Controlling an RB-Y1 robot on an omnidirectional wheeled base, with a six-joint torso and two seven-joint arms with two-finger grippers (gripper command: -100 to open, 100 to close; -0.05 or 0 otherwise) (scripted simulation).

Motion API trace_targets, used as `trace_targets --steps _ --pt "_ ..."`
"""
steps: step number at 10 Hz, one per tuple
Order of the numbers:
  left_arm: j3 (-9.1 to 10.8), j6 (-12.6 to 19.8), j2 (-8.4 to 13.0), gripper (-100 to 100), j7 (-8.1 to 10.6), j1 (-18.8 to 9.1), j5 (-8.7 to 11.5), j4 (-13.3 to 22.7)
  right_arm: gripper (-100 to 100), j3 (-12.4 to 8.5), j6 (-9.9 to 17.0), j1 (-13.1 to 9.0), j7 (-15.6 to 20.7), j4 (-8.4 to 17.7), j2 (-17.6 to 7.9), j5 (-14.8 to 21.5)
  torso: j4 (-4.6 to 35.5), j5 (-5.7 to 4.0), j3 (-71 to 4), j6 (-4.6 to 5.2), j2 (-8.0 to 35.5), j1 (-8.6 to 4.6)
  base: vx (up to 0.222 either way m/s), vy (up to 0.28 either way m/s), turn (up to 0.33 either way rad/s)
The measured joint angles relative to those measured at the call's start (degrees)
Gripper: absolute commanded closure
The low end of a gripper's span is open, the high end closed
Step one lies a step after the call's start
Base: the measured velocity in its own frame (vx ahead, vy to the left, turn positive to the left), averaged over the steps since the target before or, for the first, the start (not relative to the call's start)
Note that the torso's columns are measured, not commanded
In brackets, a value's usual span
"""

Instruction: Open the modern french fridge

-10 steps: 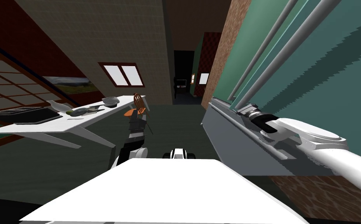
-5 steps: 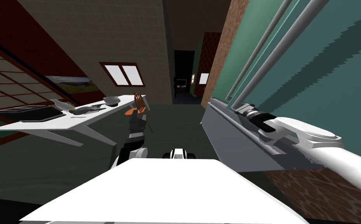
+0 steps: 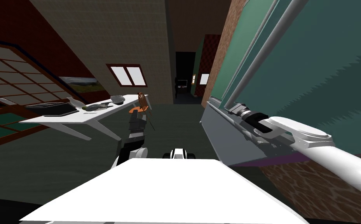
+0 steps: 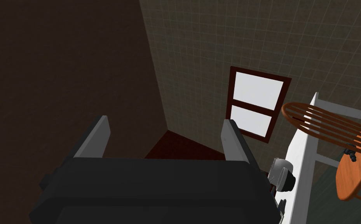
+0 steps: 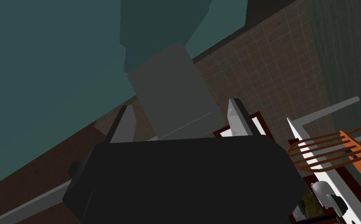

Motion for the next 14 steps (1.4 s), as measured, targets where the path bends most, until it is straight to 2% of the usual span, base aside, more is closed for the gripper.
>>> trace_targets --steps 3,4,8,12,13,14 --pt "0.00 0.0 0.0 0 0.00 0.0 0.0 0.0 100 0.3 -1.3 0.4 0.4 -2.2 0.7 0.2 -0.1 -0.01 -0.2 0.11 -0.3 0.03 -0.078 -0.029 0.011" --pt "0.00 0.0 0.0 0 0.00 0.0 0.0 0.0 100 0.9 -1.8 -0.2 0.7 -2.7 1.0 0.2 -0.1 -0.10 -0.1 -0.08 -0.1 -0.04 -0.117 -0.071 0.040" --pt "0.00 0.0 0.0 0 0.00 0.0 0.0 0.0 100 0.5 -3.6 1.4 0.8 -7.5 0.6 -0.4 -0.1 -0.09 0.0 -0.02 0.0 0.13 -0.120 -0.058 0.024" --pt "0.00 0.0 0.0 0 0.00 0.0 0.0 0.0 100 2.2 -7.7 0.9 1.7 -11.6 1.0 -0.7 -0.1 -0.08 -0.1 0.07 -0.2 0.11 -0.145 -0.077 0.036" --pt "-0.01 0.0 0.0 0 0.00 0.0 0.0 0.0 100 2.4 -8.1 1.0 1.8 -11.8 1.1 -0.7 -0.1 -0.02 -0.2 0.14 -0.4 0.08 -0.087 -0.069 -0.003" --pt "0.00 0.0 0.0 0 0.00 0.0 0.0 0.0 100 2.4 -8.4 1.4 2.0 -13.2 1.1 -0.8 -0.1 -0.05 -0.2 -0.05 -0.3 0.01 -0.146 -0.117 0.029"
